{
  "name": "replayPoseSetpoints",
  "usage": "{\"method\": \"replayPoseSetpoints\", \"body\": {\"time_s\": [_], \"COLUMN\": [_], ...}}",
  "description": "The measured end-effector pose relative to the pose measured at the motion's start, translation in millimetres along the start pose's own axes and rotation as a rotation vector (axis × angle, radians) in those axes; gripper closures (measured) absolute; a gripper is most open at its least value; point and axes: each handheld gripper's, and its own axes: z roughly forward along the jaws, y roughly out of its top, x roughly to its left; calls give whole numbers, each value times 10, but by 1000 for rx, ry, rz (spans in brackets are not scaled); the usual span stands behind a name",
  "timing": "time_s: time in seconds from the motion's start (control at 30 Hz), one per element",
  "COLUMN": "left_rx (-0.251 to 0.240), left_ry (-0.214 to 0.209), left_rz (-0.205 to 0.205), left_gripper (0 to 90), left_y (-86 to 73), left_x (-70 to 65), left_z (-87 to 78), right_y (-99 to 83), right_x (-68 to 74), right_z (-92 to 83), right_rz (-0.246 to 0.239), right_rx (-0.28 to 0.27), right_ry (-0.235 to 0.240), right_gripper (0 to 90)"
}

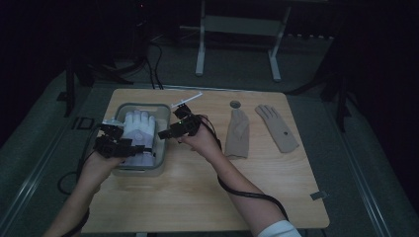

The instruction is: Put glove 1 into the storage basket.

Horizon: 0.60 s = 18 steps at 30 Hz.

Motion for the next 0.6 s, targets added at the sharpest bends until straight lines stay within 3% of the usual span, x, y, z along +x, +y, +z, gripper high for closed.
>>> {"method": "replayPoseSetpoints", "body": {"time_s": [0.5, 0.6], "left_rx": [-86, -114], "left_ry": [-130, -159], "left_rz": [86, 97], "left_gripper": [417, 417], "left_y": [65, 65], "left_x": [-577, -677], "left_z": [226, 276], "right_y": [-323, -393], "right_x": [-273, -339], "right_z": [-510, -605], "right_rz": [-77, -67], "right_rx": [-55, -59], "right_ry": [-74, -89], "right_gripper": [369, 369]}}
